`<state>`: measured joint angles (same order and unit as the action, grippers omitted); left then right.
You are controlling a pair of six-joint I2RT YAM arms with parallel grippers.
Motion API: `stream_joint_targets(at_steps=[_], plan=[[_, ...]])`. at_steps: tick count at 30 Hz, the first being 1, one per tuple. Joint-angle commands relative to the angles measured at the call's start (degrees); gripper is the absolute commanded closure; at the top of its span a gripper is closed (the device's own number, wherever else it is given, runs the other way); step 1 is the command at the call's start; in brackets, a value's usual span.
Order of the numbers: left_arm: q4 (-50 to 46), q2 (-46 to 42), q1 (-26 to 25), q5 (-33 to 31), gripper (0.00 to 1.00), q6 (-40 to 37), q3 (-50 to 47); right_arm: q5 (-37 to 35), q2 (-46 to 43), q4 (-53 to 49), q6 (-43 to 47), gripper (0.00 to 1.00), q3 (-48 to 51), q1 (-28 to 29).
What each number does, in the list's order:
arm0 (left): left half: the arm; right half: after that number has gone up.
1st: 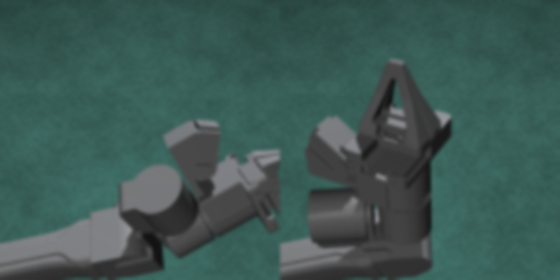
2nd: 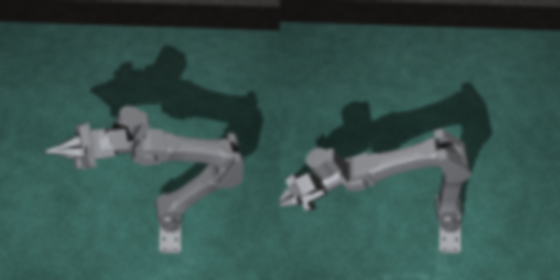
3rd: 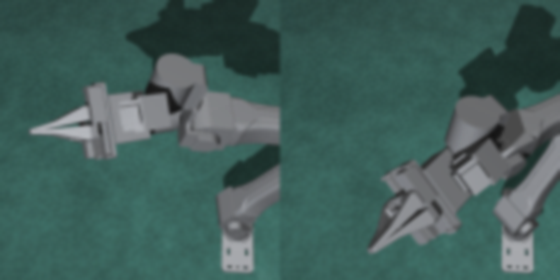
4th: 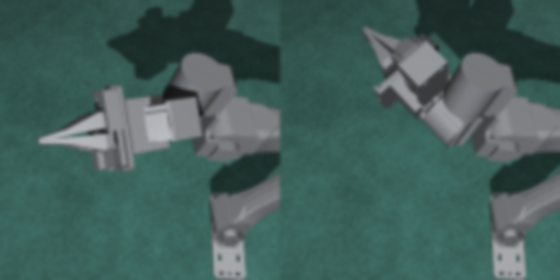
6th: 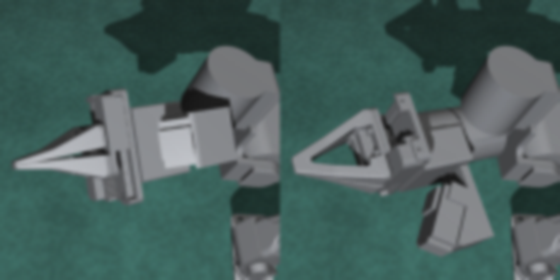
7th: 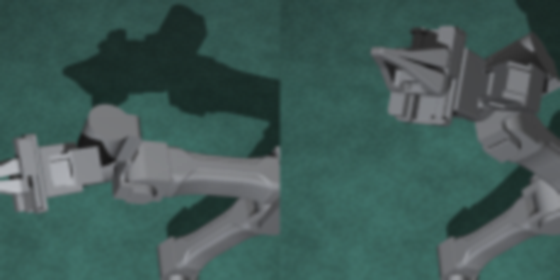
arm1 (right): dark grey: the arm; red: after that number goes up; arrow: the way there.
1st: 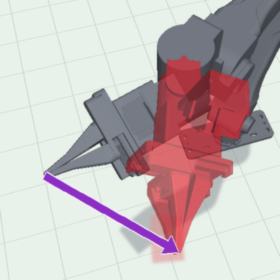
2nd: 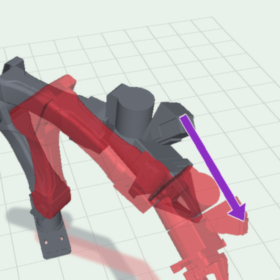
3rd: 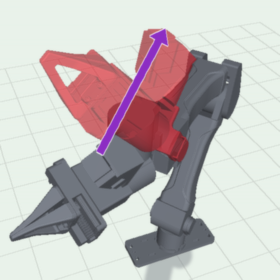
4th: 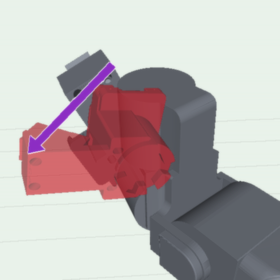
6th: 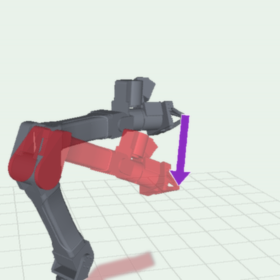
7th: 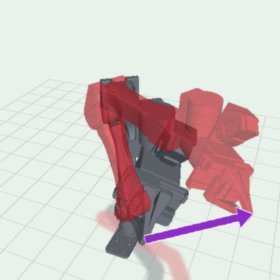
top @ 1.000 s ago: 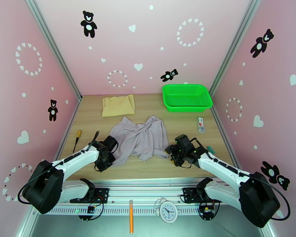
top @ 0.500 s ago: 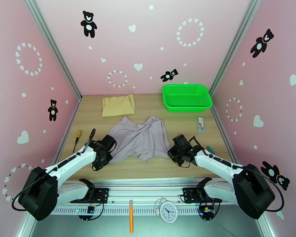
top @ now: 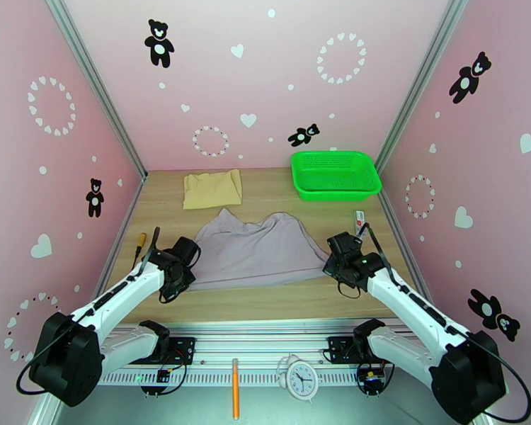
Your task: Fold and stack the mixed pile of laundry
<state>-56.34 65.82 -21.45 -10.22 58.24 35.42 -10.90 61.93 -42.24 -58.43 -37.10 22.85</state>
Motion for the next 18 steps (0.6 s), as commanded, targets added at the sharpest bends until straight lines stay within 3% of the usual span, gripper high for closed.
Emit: stream_joint_targets(at_steps=[1, 4, 5, 7, 10, 12, 14, 18], plan=[[0.2, -1.5, 0.1, 2.5, 1.0, -0.9, -3.0, -2.2, 2.2, -2.6, 2.5, 1.0, 1.8, -0.4], [-1.2, -3.5, -0.5, 3.0, 1.0, 0.1, -3.9, -1.8, 2.8, -2.1, 2.0, 1.0, 3.2, -0.4], [-1.3, -4.1, -0.5, 3.5, 0.95, 0.2, -4.2, -1.8, 2.8, -2.1, 1.9, 1.0, 3.6, -0.4], [-1.0, -5.2, -0.7, 5.4, 0.59, 0.4, -4.7, -1.5, 2.7, -2.2, 2.5, 0.94, 4.0, -0.4], [-1.4, -7.1, -0.8, 6.6, 0.23, 0.2, -3.8, -0.6, 2.7, -2.5, 5.5, 0.68, 2.8, -0.4], [-2.8, -8.0, -0.8, 6.0, 0.09, -0.4, -1.4, 0.0, 2.6, -3.3, 8.4, 0.56, 0.7, -0.4], [-4.6, -7.6, -0.8, 4.7, 0.02, -1.9, 2.7, 0.6, 2.8, -4.6, 12.1, 0.43, -3.0, -0.4], [-7.0, -1.3, 0.3, 1.8, 0.01, -8.3, 15.9, 3.7, 4.7, -5.4, 22.5, 0.21, -13.2, -0.5]])
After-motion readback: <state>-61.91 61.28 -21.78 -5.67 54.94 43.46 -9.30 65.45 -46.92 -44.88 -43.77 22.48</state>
